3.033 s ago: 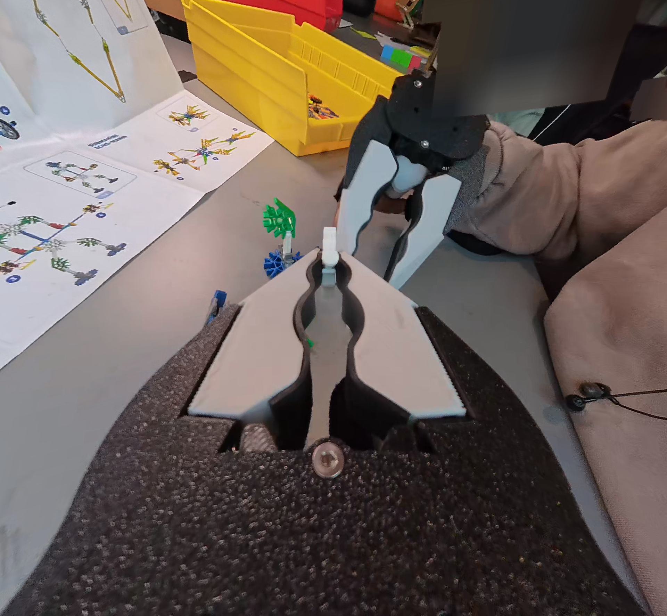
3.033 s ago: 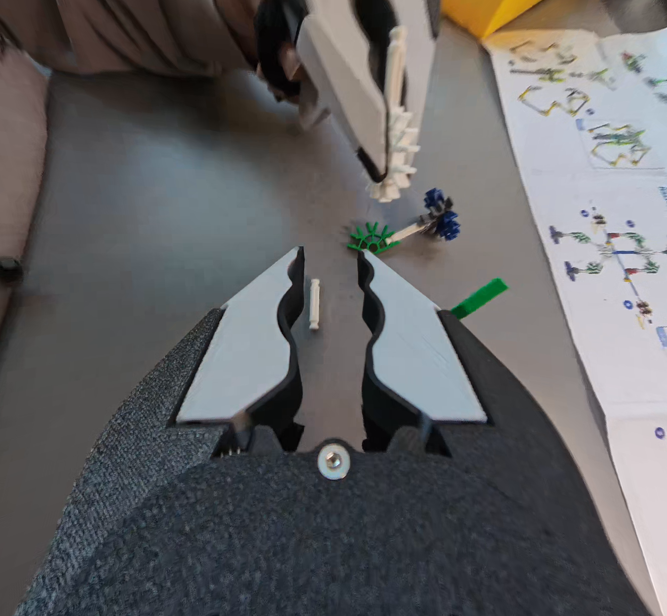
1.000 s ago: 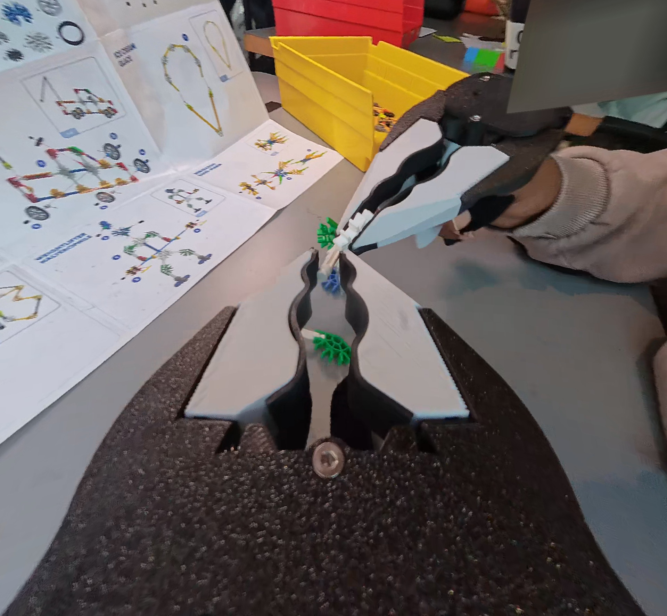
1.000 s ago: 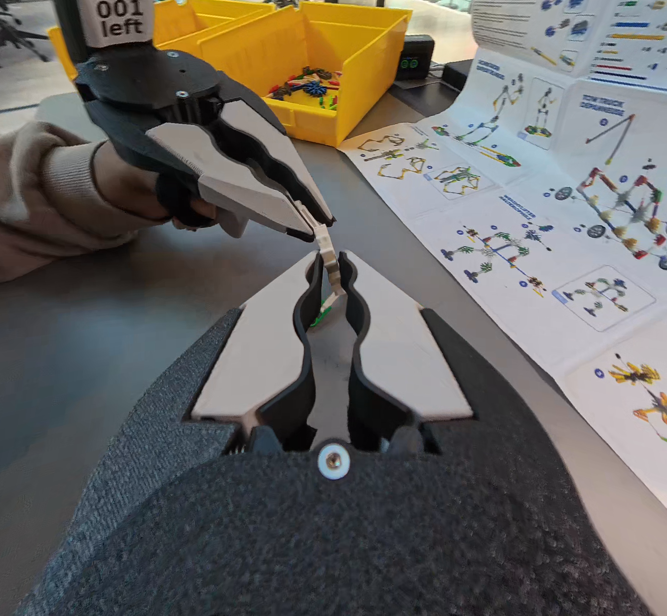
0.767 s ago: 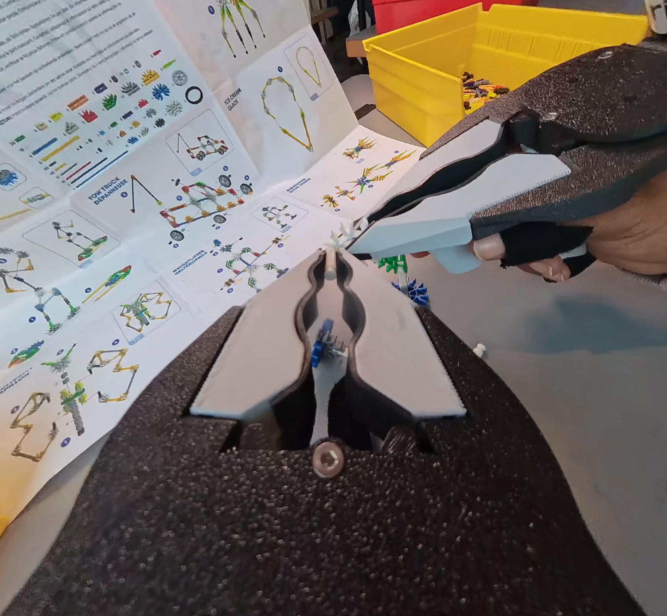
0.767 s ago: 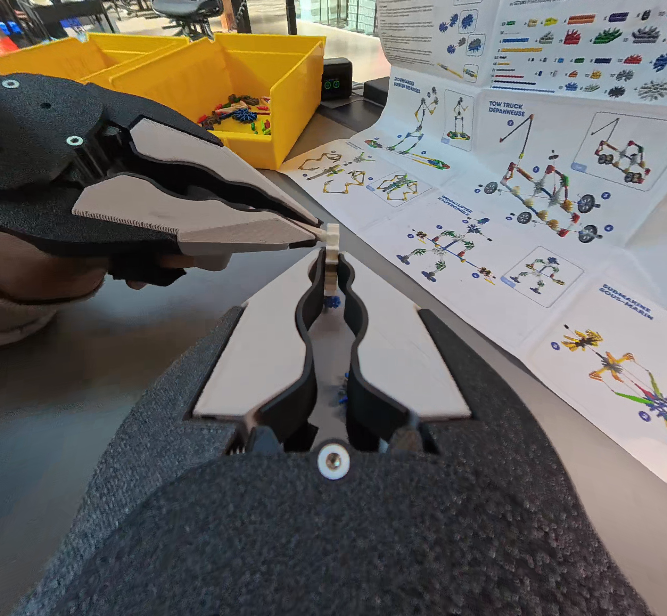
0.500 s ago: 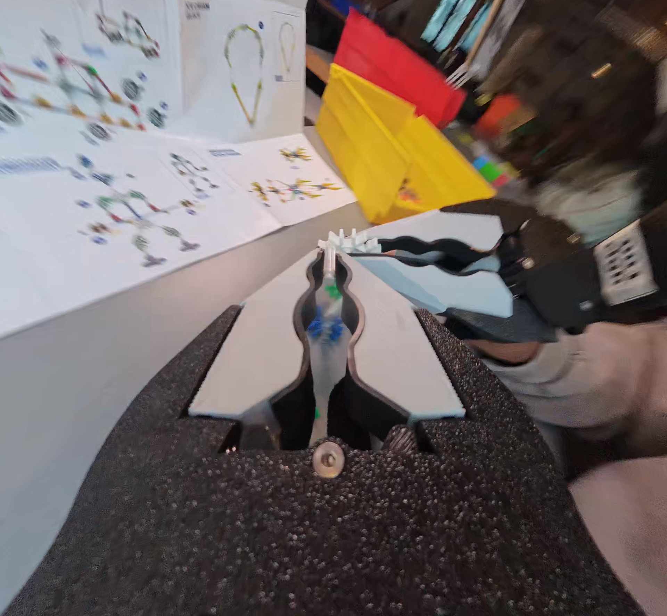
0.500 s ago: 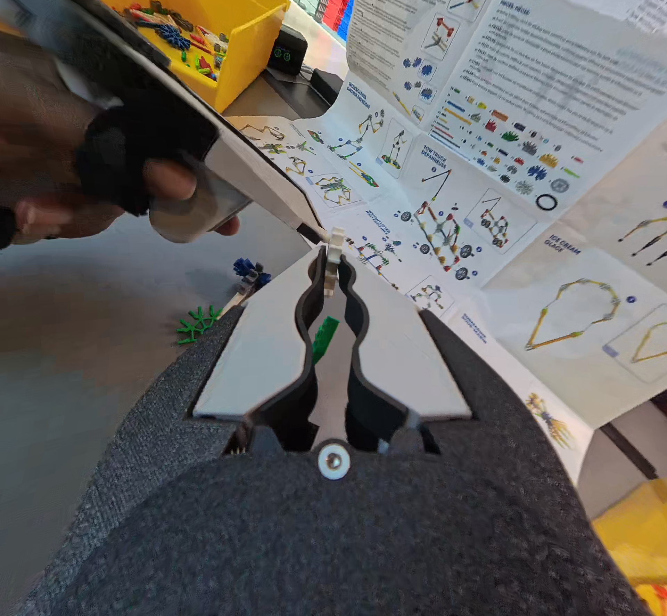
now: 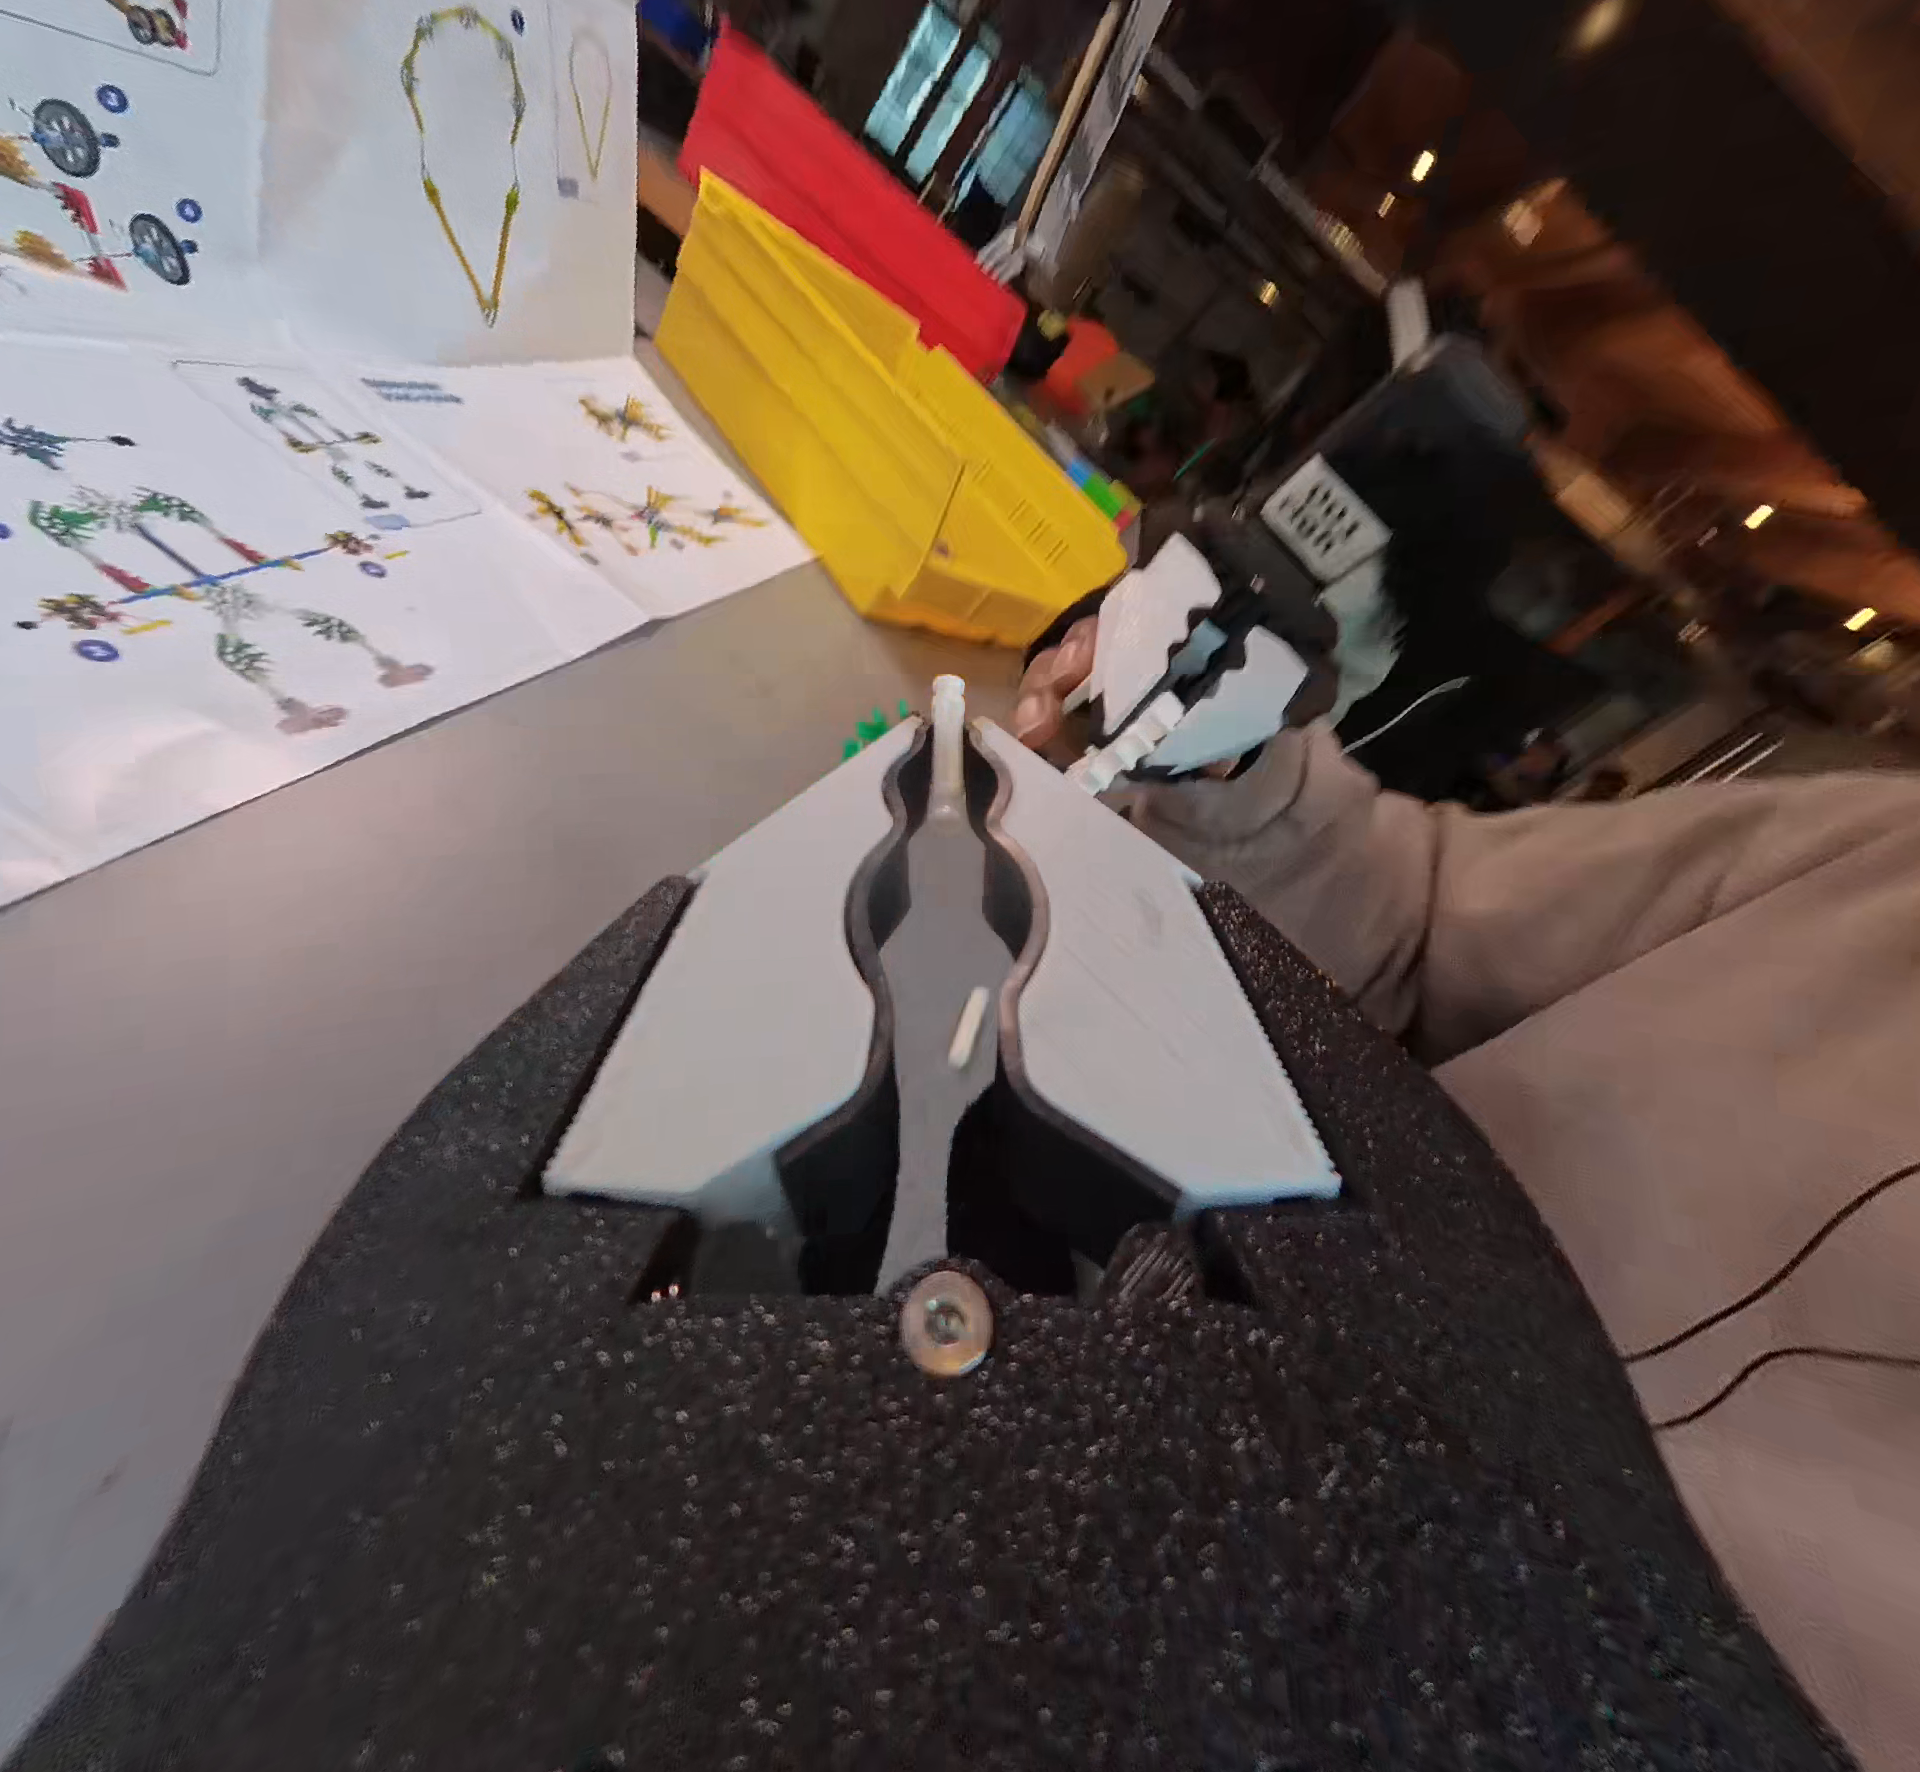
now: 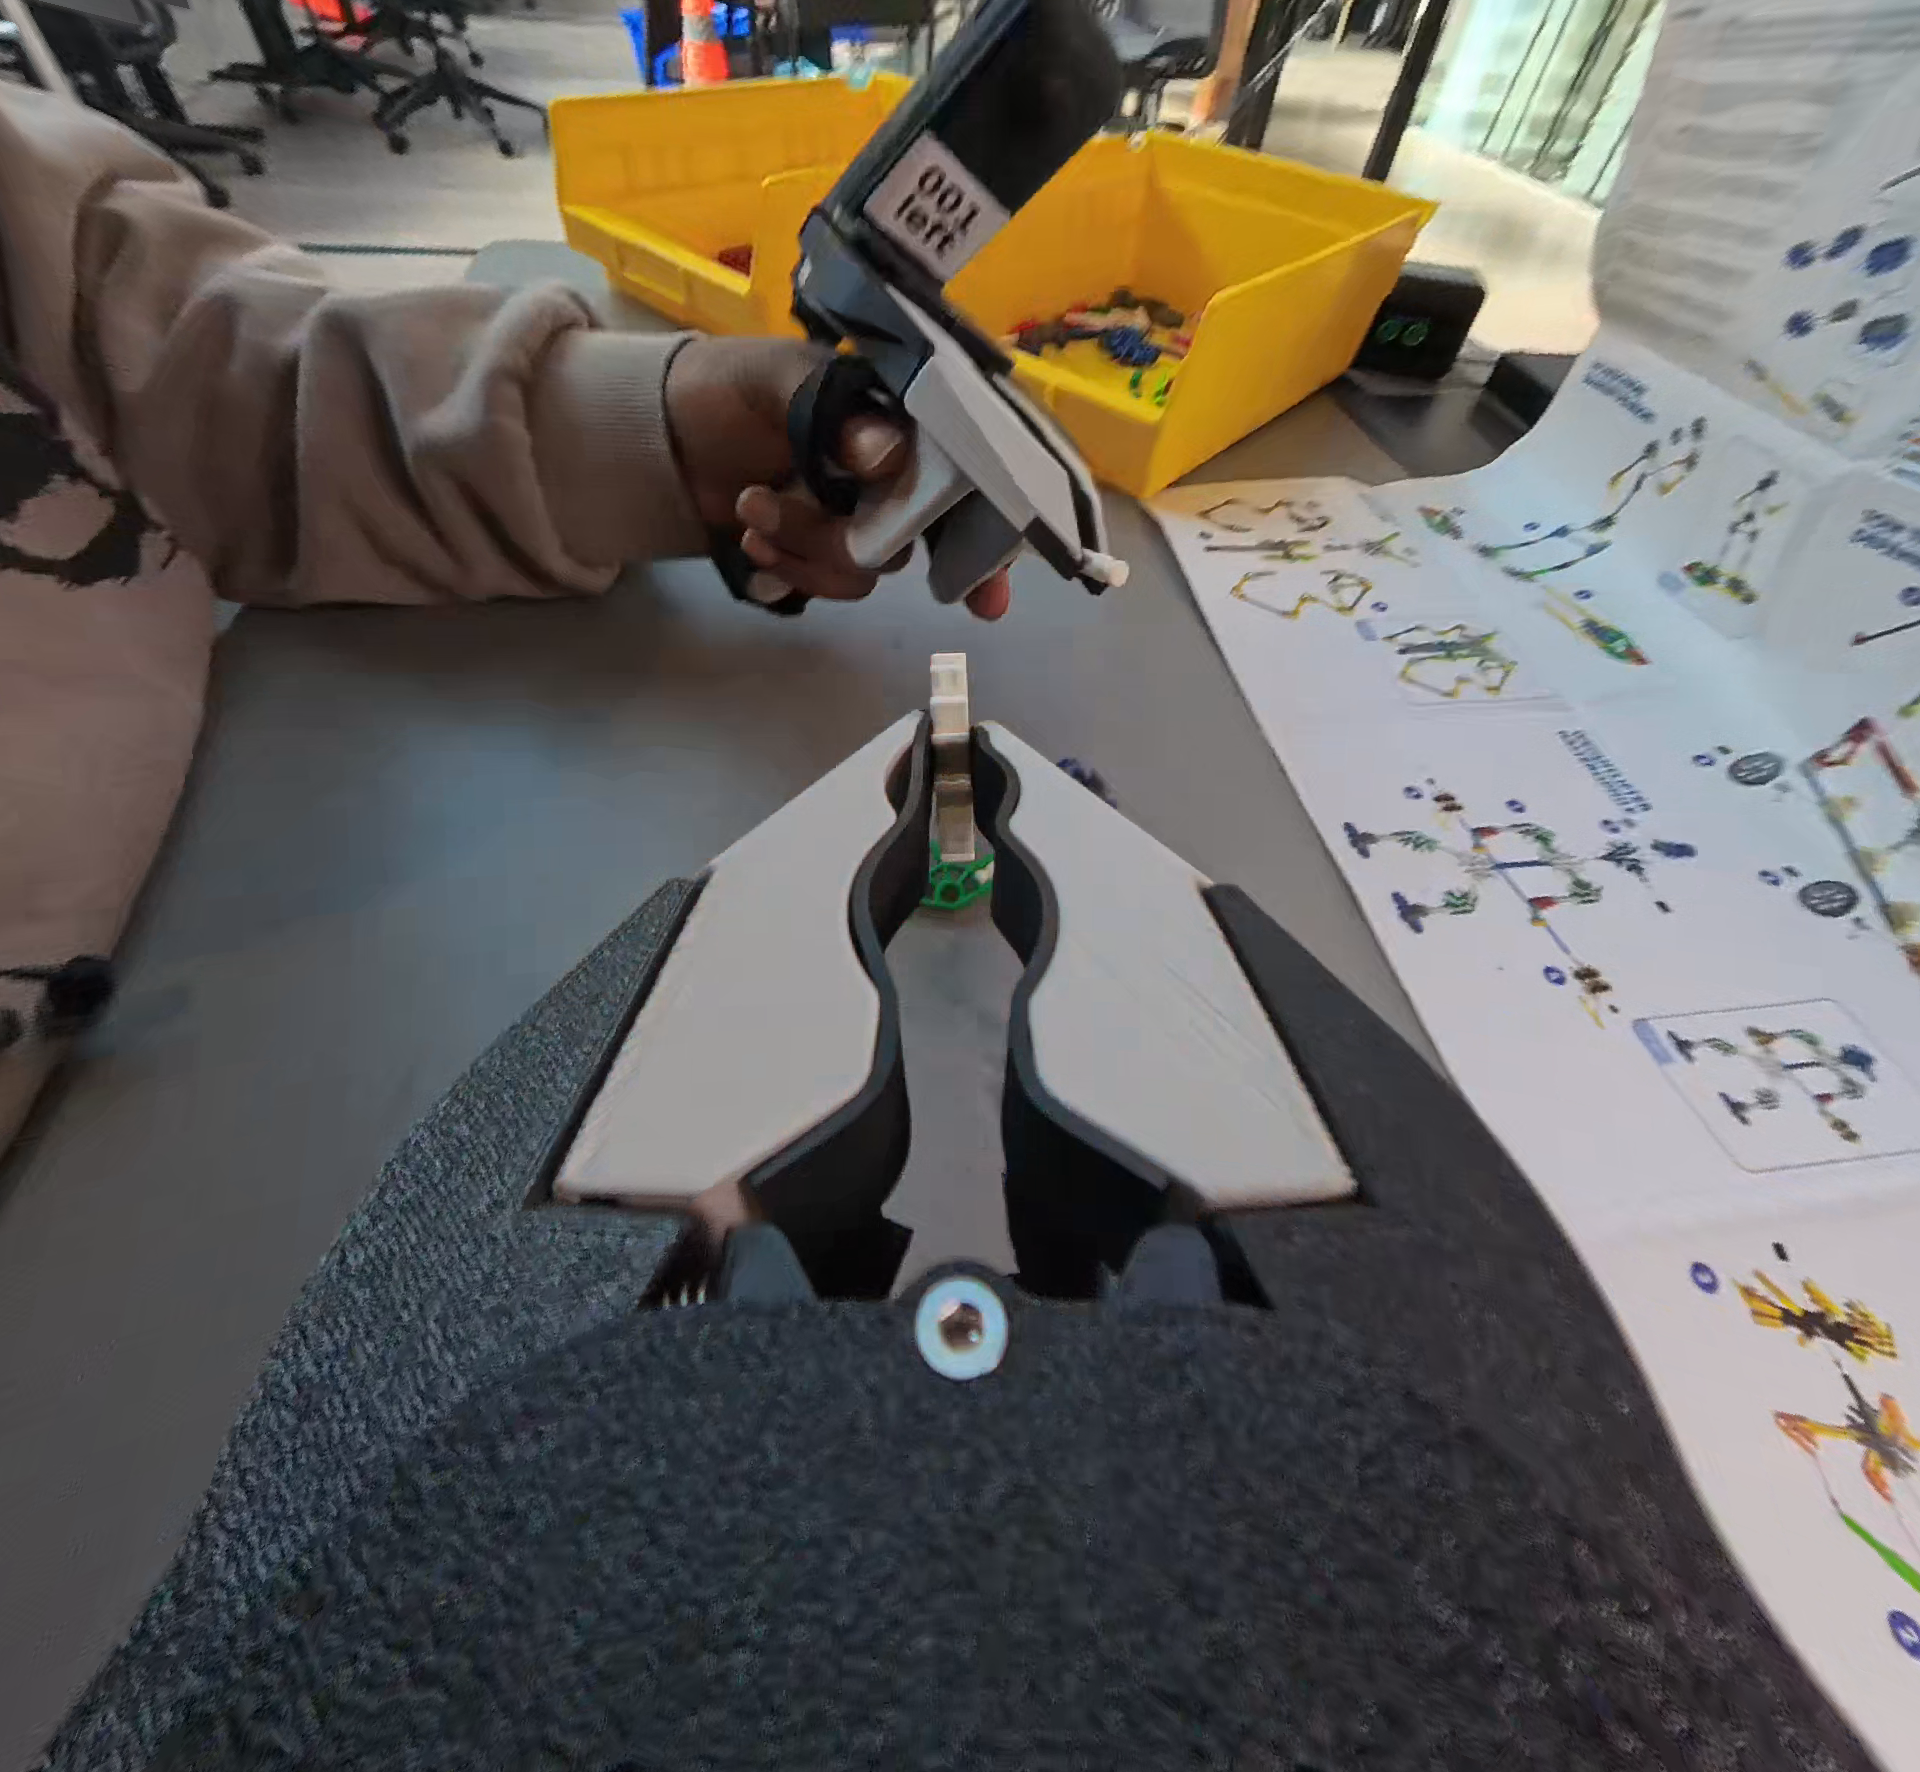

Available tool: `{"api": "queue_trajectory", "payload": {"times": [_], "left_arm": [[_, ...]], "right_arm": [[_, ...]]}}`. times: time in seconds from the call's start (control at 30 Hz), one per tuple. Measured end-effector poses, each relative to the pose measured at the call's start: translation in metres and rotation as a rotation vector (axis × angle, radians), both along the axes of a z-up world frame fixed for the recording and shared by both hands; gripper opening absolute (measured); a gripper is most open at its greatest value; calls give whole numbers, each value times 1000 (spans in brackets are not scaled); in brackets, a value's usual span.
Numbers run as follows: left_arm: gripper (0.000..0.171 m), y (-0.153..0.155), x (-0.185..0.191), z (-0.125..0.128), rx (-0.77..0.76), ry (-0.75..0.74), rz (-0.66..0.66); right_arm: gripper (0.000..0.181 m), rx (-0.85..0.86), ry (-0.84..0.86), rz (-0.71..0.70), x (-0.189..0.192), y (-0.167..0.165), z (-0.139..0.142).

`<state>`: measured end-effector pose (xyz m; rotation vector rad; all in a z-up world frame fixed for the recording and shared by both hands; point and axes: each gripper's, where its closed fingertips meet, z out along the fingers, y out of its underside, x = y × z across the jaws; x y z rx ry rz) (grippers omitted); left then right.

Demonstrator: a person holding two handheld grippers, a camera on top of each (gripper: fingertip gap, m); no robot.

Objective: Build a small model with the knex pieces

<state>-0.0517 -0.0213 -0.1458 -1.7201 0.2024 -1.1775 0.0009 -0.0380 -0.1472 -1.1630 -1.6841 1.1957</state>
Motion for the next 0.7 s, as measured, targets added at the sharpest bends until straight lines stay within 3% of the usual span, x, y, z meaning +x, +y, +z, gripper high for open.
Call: {"api": "queue_trajectory", "payload": {"times": [0.1,0.2,0.37,0.53,0.57,0.7], "left_arm": [[5,-11,17,-30,7,310,-90],[5,-29,49,-57,23,502,-234],[6,-33,65,-106,41,858,-261],[10,-35,70,-111,70,917,-267],[18,-36,70,-110,66,905,-278],[24,-38,70,-93,85,785,-293]], "right_arm": [[5,35,-143,73,12,-7,-26],[5,76,-237,81,19,-6,-46],[5,78,-293,81,24,-3,-56],[5,70,-318,98,25,-6,-62],[5,69,-323,99,25,-6,-63],[5,63,-314,112,24,-11,-62]]}}
